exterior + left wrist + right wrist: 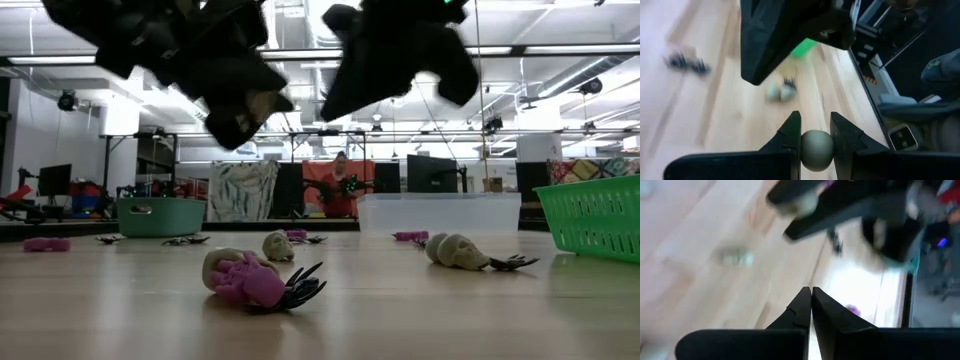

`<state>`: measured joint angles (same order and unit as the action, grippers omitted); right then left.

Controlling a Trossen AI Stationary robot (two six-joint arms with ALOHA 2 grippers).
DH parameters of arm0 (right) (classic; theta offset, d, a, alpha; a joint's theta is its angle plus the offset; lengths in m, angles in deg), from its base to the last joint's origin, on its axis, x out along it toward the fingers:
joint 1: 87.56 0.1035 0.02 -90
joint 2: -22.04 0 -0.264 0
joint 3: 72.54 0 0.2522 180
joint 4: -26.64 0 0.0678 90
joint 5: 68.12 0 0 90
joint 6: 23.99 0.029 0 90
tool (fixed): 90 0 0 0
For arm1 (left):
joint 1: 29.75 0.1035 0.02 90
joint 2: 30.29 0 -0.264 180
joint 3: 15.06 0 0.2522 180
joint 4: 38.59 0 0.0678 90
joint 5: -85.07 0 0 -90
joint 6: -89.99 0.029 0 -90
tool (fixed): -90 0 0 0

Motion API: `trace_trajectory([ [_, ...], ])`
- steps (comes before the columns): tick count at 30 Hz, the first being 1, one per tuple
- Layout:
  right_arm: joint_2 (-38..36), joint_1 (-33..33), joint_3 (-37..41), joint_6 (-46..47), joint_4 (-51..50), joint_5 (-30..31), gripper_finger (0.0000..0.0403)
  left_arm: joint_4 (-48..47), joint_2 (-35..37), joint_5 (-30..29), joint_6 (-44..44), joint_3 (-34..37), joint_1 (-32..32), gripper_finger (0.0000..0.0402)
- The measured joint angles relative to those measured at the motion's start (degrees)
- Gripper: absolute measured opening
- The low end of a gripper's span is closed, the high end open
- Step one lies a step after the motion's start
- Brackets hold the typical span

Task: Sort Halloween decoration
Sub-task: Put the white skull toy into the green bin

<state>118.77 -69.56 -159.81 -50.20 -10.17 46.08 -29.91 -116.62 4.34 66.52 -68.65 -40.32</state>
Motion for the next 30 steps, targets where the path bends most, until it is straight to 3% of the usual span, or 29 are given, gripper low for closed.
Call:
trace_trajectory([
  [6, -8.1, 0.1, 0.0, 12.4, -17.0, 0.0, 0.0009, 0.9, -1.3, -2.8, 10.4, -6.6, 0.5, 0.0033],
  [12, -17.9, 0.1, 1.3, 21.6, -27.6, -0.1, 0.0009, 2.3, -9.3, -2.9, 19.5, -17.8, 0.7, 0.0033],
  [22, -37.4, 0.1, 12.0, 21.7, -16.3, -0.1, 0.0009, 7.9, -28.3, -2.7, 30.6, -36.9, 0.9, 0.0034],
  [30, -45.9, 0.1, 19.9, 21.1, -8.6, -0.1, 0.0009, 11.4, -38.9, -2.7, 32.0, -45.6, 1.4, 0.0034],
])
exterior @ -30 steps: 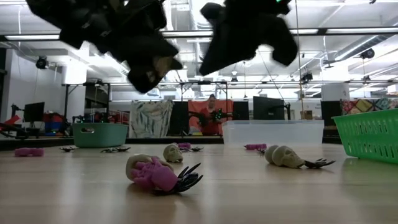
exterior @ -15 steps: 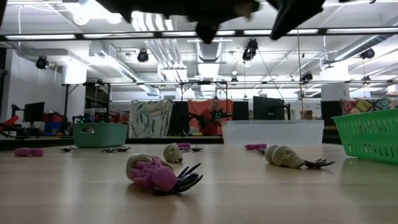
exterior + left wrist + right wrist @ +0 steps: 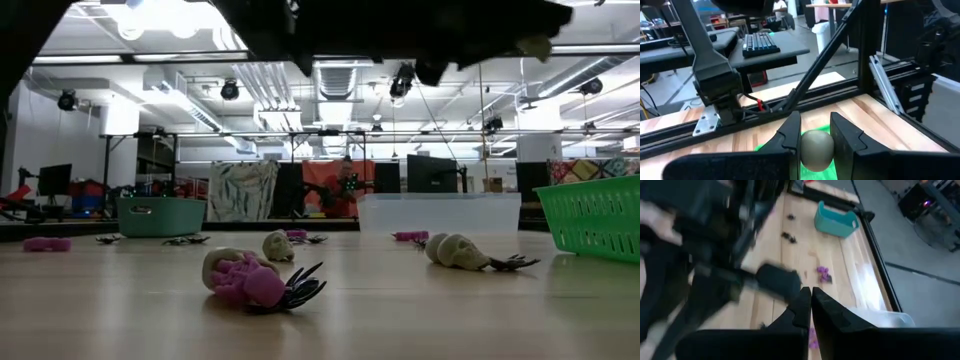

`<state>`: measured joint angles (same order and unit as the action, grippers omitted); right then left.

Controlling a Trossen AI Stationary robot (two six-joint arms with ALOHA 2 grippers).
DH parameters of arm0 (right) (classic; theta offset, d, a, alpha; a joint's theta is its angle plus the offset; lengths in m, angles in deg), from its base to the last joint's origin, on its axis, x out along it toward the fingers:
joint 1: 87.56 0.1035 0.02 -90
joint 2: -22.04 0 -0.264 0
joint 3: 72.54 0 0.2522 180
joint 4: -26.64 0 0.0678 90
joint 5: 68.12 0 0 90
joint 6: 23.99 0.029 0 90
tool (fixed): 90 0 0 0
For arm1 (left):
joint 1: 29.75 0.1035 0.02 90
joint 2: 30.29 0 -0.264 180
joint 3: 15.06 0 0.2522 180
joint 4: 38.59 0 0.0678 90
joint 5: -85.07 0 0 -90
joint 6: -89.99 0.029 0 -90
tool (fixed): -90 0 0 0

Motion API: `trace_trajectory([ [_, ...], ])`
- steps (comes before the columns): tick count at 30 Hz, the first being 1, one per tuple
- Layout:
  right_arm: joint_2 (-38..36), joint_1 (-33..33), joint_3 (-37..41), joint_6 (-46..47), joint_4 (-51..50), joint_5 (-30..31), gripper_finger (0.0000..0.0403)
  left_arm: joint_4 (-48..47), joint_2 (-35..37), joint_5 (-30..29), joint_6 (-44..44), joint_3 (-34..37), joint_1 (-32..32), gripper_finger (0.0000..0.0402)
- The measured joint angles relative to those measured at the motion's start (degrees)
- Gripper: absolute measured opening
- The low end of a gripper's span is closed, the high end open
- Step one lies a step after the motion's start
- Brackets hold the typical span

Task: Sort Halloween decoration
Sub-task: Put the white skull toy into the green bin, then put the black spider toy into the white bin

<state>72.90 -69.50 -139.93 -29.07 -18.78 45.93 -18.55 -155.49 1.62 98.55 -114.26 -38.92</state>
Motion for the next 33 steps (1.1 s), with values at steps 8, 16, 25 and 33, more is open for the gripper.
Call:
trace_trajectory([
  [8, 0.4, 0.0, 1.8, -0.5, 2.0, 0.0, 0.0009, 1.3, -8.4, 2.5, -2.0, -7.5, 0.8, 0.0034],
  [16, 1.5, 0.0, 1.8, -0.4, 2.3, 0.0, 0.0009, 1.5, -12.8, 9.5, -10.2, -12.6, 2.6, 0.0059],
  [25, 1.5, 0.0, 1.9, -0.4, 2.8, -0.1, 0.0009, 1.2, -15.0, 9.5, -15.0, -13.5, 3.3, 0.0147],
  [33, 1.8, 0.0, 2.0, -0.5, 3.6, -0.1, 0.0009, 0.2, -12.3, 12.3, -13.4, -13.4, 3.9, 0.0187],
])
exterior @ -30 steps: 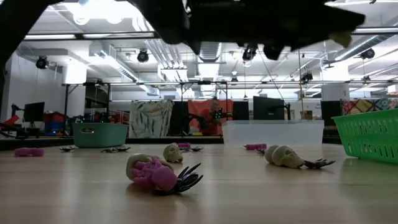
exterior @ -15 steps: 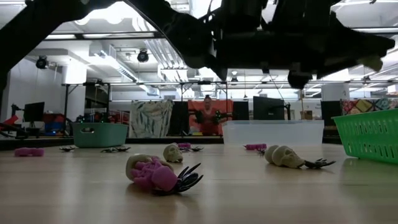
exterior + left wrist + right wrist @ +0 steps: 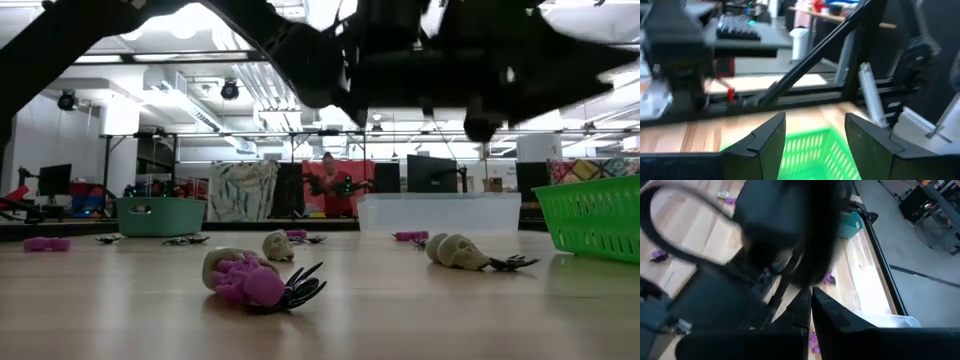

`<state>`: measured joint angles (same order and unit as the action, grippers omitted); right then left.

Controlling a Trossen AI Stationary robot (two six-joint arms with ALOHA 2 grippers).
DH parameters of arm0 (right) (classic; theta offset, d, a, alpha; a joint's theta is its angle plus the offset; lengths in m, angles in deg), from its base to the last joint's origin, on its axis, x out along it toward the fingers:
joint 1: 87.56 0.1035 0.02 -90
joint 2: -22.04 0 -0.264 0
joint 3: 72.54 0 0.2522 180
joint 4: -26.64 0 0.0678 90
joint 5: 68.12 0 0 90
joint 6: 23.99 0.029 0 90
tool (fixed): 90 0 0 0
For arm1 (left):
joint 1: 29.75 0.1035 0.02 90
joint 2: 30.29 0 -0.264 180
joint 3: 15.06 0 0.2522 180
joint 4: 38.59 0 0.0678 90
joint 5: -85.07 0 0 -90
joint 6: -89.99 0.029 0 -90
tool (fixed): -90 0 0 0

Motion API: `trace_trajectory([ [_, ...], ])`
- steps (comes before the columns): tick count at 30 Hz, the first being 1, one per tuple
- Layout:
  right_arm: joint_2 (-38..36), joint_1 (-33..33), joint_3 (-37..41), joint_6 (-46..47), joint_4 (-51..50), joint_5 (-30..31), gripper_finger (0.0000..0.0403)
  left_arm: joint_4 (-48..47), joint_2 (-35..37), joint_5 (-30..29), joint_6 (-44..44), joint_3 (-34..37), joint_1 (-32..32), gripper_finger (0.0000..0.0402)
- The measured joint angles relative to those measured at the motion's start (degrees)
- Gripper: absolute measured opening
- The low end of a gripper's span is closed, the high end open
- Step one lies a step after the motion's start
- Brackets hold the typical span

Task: Sort Halloween decoration
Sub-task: Put the black spider toy into the white bin

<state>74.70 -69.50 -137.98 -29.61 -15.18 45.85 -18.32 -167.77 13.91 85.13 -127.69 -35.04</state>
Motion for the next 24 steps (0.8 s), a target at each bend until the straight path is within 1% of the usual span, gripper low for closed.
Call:
trace_trajectory([
  [2, 0.0, 0.0, -0.2, 0.5, 0.1, 0.0, 0.0009, -1.7, 1.7, 1.6, 0.9, 0.0, 0.2, 0.0189],
  [6, -0.1, 0.0, -0.8, 2.1, -0.1, 0.0, 0.0009, -9.9, 6.3, 1.4, 6.0, 0.2, 0.5, 0.0189],
  [9, -0.1, 0.0, -1.7, 4.1, 0.1, 0.1, 0.0009, -15.8, 10.1, -0.9, 10.0, 1.6, 0.5, 0.0183],
  [12, -0.1, 0.0, -2.4, 5.5, 0.1, 0.1, 0.0009, -20.3, 14.5, -4.4, 12.8, 4.9, 0.5, 0.0174],
  [14, -0.1, 0.0, -2.8, 6.3, -0.1, 0.0, 0.0009, -22.5, 17.8, -6.3, 13.7, 8.3, 0.5, 0.0168],
  [17, 0.0, -0.1, -3.5, 8.5, 0.1, 0.1, 0.0009, -22.7, 23.6, -9.1, 13.8, 14.8, 0.5, 0.0163],
  [23, 0.1, -0.4, -3.8, 16.3, 0.8, 0.5, 0.0009, -26.0, 35.8, -16.6, 13.3, 28.7, 0.5, 0.0161],
  [24, 0.1, -0.5, -3.7, 17.3, 0.7, 0.5, 0.0009, -26.2, 38.0, -16.9, 12.8, 31.2, 0.5, 0.0161],
])
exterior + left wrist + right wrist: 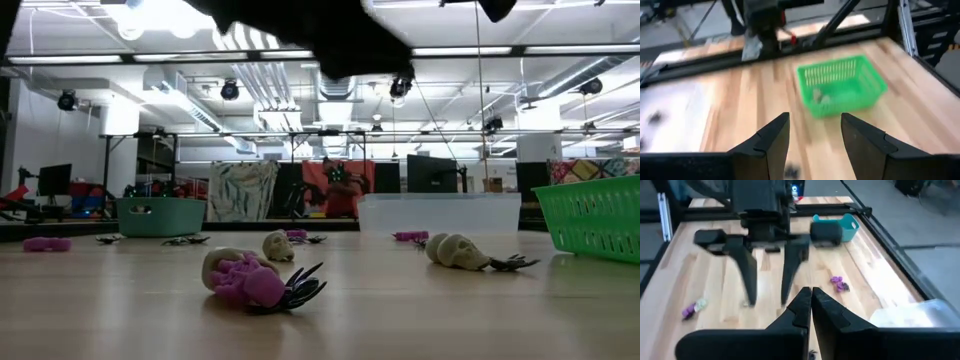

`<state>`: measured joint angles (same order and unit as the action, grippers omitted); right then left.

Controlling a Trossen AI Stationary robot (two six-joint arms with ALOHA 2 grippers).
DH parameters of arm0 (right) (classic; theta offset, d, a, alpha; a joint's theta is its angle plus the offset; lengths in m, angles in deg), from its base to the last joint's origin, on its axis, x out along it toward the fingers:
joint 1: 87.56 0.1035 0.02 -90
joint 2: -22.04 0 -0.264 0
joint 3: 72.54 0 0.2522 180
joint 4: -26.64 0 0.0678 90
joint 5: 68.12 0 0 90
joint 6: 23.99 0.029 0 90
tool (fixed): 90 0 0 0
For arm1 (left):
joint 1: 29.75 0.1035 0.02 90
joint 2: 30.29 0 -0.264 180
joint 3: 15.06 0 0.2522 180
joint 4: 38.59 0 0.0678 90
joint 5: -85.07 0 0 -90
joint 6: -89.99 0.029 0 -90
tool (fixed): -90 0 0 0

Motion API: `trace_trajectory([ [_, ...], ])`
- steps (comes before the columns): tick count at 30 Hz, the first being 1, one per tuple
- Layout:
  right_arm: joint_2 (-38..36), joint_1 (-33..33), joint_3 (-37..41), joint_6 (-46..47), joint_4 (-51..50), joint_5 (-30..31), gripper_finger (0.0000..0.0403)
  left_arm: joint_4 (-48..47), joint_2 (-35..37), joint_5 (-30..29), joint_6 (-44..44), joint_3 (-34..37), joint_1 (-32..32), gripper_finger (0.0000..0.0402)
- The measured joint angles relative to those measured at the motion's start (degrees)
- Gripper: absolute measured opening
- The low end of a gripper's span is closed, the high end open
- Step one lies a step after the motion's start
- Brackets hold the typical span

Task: Sort Halloween decoration
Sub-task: Put the black spider toy into the white bin

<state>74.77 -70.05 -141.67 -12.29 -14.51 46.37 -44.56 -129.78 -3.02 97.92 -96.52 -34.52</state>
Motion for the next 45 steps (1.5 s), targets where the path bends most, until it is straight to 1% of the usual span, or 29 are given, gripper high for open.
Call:
trace_trajectory([
  [3, 0.9, -0.9, 0.1, 2.9, 0.3, 0.1, 0.0009, -0.4, 5.5, -1.3, -1.3, 6.3, 0.0, 0.0161],
  [6, 2.9, -2.4, 0.2, 4.8, 0.4, 0.1, 0.0009, -1.3, 10.5, -3.9, -3.0, 11.8, 0.0, 0.0161],
  [15, 13.0, -9.0, -2.1, 2.9, 0.5, -1.1, 0.0009, -2.5, 22.6, -9.2, -10.2, 25.1, 0.0, 0.0161],
  [18, 16.8, -11.6, -3.4, 0.5, 0.7, -4.5, 0.0009, -2.5, 25.4, -9.5, -11.8, 28.5, 0.0, 0.0161],
  [22, 22.3, -14.7, -5.9, -2.5, 1.1, -8.2, 0.0009, -2.5, 27.3, -9.5, -13.4, 32.4, 0.0, 0.0161],
  [29, 32.3, -17.8, -11.5, -9.0, 0.9, -8.8, 0.0009, -2.3, 27.2, -9.5, -15.8, 36.5, 0.0, 0.0161],
  [35, 39.9, -19.5, -16.1, -13.5, 1.2, -13.9, 0.0009, -4.9, 27.5, -9.1, -16.8, 37.1, 0.0, 0.0161],
  [38, 43.3, -19.8, -18.1, -15.0, 1.3, -15.0, 0.0009, -9.5, 27.5, -9.2, -19.1, 36.4, 0.0, 0.0161],
  [43, 47.4, -19.8, -20.6, -16.8, 1.1, -16.0, 0.0009, -19.3, 27.3, -12.4, -24.1, 35.1, 0.0, 0.0161],
  [45, 48.2, -19.8, -21.3, -16.9, 1.1, -16.0, 0.0009, -21.3, 27.3, -13.7, -24.5, 35.3, 0.0, 0.0161],
])
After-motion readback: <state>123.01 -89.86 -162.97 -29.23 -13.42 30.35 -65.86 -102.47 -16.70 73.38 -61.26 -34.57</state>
